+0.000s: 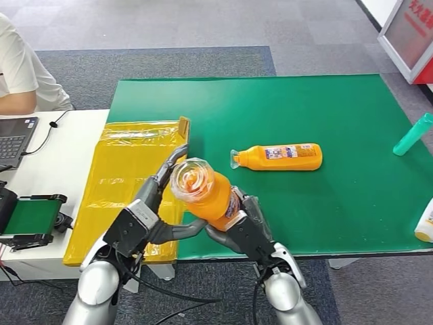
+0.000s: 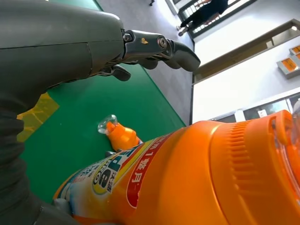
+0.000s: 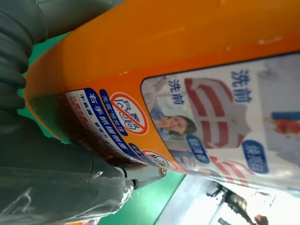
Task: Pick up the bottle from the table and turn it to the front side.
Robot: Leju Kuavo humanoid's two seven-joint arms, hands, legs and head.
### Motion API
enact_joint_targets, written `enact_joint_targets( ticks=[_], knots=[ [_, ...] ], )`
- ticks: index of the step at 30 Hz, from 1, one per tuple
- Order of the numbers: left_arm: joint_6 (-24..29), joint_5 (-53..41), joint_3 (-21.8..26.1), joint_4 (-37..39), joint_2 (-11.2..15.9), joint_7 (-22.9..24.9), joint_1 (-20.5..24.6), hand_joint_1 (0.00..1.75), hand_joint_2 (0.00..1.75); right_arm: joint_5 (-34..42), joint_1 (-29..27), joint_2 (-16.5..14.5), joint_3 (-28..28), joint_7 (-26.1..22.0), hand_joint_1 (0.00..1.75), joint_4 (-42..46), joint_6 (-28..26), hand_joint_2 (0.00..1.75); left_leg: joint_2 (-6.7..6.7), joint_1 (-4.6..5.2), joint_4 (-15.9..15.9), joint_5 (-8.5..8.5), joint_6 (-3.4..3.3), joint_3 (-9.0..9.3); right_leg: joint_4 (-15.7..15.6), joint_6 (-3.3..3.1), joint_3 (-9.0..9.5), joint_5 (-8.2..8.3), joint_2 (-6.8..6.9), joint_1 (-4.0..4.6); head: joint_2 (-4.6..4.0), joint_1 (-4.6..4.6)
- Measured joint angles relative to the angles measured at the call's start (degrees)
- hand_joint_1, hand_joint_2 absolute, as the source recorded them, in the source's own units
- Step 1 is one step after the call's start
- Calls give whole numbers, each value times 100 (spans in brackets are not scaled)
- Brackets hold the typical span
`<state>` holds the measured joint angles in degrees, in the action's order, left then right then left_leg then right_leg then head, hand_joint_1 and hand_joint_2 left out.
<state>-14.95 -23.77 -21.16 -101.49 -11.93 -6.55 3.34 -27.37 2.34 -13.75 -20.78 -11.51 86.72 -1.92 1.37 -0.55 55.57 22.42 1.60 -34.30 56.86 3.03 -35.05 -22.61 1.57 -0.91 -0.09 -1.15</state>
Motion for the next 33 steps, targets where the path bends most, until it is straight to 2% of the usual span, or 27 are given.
enact_joint_targets(
  ticks=[6,13,22,23,24,26,27,28,33],
  knots=[
    [-112,-38,-142,32,-1,60,118,0,175,-265,24,0,12,-16,175,174,-102,175,0,0,0,0,0,0,0,0,-1,-1,0,0,0,1],
    [-450,792,-600,66,104,166,201,0,175,-526,145,0,-75,-101,175,367,-143,175,0,0,0,0,0,-1,0,0,0,-1,1,0,-1,0],
    [-311,903,-1006,98,335,209,485,0,175,-543,165,2,-161,-155,175,507,-234,175,0,0,0,-3,1,-1,1,0,2,0,0,0,0,-1],
    [-272,845,-1051,98,355,208,507,7,175,-543,165,2,-166,-154,175,513,-239,175,0,0,0,-3,1,-1,1,0,2,0,0,0,0,-1],
    [-236,787,-1092,97,371,208,524,37,175,-543,165,2,-169,-152,175,516,-244,175,0,0,0,-3,1,-1,1,0,2,0,0,0,0,-1],
    [-173,688,-1152,97,396,208,550,124,175,-541,165,2,-171,-151,175,517,-255,175,0,0,0,-3,1,-1,1,0,2,0,0,0,0,0],
    [-145,645,-1174,97,408,208,560,161,175,-540,165,2,-172,-151,175,517,-260,175,0,0,0,-3,1,-1,1,0,2,0,0,0,-1,0],
    [-112,600,-1195,97,419,208,570,175,175,-539,165,2,-173,-151,175,517,-265,175,0,0,0,-3,1,-1,1,0,2,0,1,0,-1,0],
    [45,381,-1247,97,441,204,595,175,175,-531,161,2,-178,-151,175,519,-280,175,0,0,0,-3,1,-1,1,0,2,0,0,0,0,0]
  ],
)
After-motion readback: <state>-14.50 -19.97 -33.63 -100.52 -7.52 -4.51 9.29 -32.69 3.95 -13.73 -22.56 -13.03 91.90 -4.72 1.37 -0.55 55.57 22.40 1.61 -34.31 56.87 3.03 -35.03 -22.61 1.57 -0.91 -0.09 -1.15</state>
